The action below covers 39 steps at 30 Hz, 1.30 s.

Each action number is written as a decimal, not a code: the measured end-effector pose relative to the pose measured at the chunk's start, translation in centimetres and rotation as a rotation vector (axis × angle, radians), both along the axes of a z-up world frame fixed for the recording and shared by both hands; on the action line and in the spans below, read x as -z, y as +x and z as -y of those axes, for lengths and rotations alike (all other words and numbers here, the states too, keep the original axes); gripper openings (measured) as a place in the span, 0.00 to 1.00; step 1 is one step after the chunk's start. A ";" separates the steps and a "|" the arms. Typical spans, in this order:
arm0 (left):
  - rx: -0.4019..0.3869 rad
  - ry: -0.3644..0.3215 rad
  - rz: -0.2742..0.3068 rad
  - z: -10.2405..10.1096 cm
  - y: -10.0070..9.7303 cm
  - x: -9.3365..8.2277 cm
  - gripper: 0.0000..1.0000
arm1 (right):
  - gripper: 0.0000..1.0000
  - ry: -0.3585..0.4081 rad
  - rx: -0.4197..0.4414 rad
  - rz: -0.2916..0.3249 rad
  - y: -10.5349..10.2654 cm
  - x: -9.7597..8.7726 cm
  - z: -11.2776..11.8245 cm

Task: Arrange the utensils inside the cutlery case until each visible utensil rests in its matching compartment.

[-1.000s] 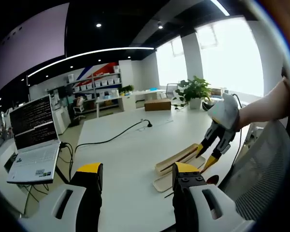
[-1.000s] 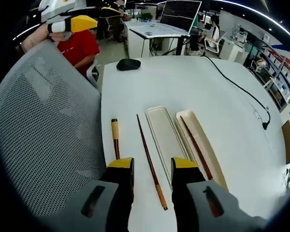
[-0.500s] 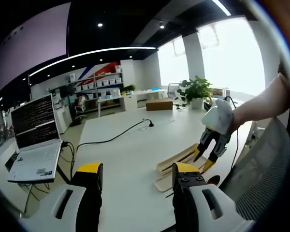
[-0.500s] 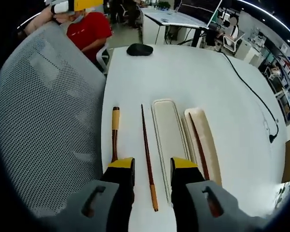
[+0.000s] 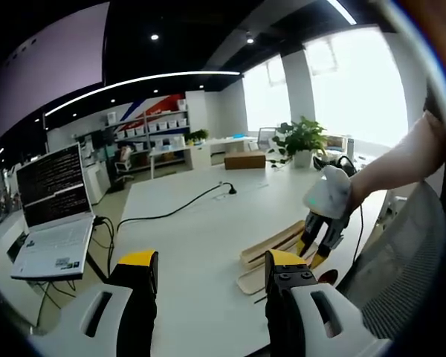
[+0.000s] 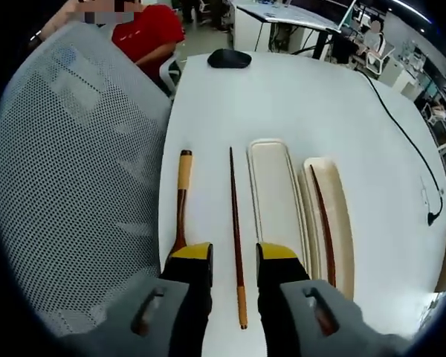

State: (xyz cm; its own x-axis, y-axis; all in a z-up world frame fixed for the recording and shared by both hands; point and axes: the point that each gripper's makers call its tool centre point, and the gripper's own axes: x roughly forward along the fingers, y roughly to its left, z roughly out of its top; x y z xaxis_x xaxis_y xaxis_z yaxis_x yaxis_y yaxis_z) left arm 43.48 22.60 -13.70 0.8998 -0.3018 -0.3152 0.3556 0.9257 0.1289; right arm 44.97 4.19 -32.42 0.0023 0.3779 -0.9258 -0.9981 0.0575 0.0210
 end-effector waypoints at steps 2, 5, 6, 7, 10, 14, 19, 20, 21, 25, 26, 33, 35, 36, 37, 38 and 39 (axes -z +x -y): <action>0.000 0.000 0.000 0.0 0.0 0.0 0.59 | 0.19 -0.007 -0.013 -0.006 -0.2 0.3 -0.1; 0.000 0.000 -0.003 0.0 0.0 0.1 0.59 | 0.19 -0.023 -0.030 -0.015 -0.3 0.7 -0.1; 0.000 0.001 -0.003 0.0 0.0 0.1 0.59 | 0.19 -0.029 -0.033 -0.018 -0.4 0.9 0.0; 0.001 0.002 -0.004 0.0 0.0 0.1 0.59 | 0.19 -0.033 -0.035 -0.020 -0.4 1.1 0.0; 0.001 0.001 -0.005 0.0 0.0 0.1 0.59 | 0.17 -0.047 -0.044 -0.027 -0.5 1.7 0.0; 0.002 0.001 -0.007 0.1 0.0 0.2 0.59 | 0.16 -0.060 -0.051 -0.033 -0.6 2.2 0.0; -0.004 -0.001 -0.008 -0.1 0.0 0.2 0.59 | 0.15 -0.079 -0.074 -0.033 -0.5 2.6 0.1; -0.005 -0.001 -0.008 -0.1 0.0 0.2 0.59 | 0.15 -0.080 -0.069 -0.037 -0.5 2.6 0.0; -0.004 0.000 -0.009 -0.1 0.0 0.3 0.59 | 0.16 -0.080 -0.068 -0.038 -0.4 2.7 0.0; -0.005 0.001 -0.009 -0.1 0.0 0.3 0.59 | 0.16 -0.086 -0.072 -0.041 -0.2 2.9 -0.1; -0.006 0.000 -0.009 -0.1 0.0 0.3 0.59 | 0.15 -0.088 -0.073 -0.044 -0.2 3.0 -0.2; -0.007 -0.002 -0.009 -0.1 0.1 0.3 0.59 | 0.15 -0.099 -0.081 -0.051 -0.3 3.5 -0.5; -0.006 -0.002 -0.009 -0.1 0.1 0.3 0.59 | 0.15 -0.108 -0.080 -0.051 -0.2 3.7 -0.5; -0.006 -0.002 -0.009 -0.1 0.1 0.2 0.59 | 0.16 -0.112 -0.081 -0.046 -0.1 3.7 -0.5; -0.006 -0.003 -0.009 -0.1 0.1 0.2 0.59 | 0.16 -0.120 -0.086 -0.042 -0.1 3.8 -0.5; -0.006 -0.004 -0.009 -0.1 0.1 0.2 0.59 | 0.16 -0.126 -0.093 -0.040 -0.1 3.9 -0.4; -0.006 -0.005 -0.009 -0.1 0.1 0.2 0.59 | 0.15 -0.126 -0.094 -0.035 -0.1 3.8 -0.5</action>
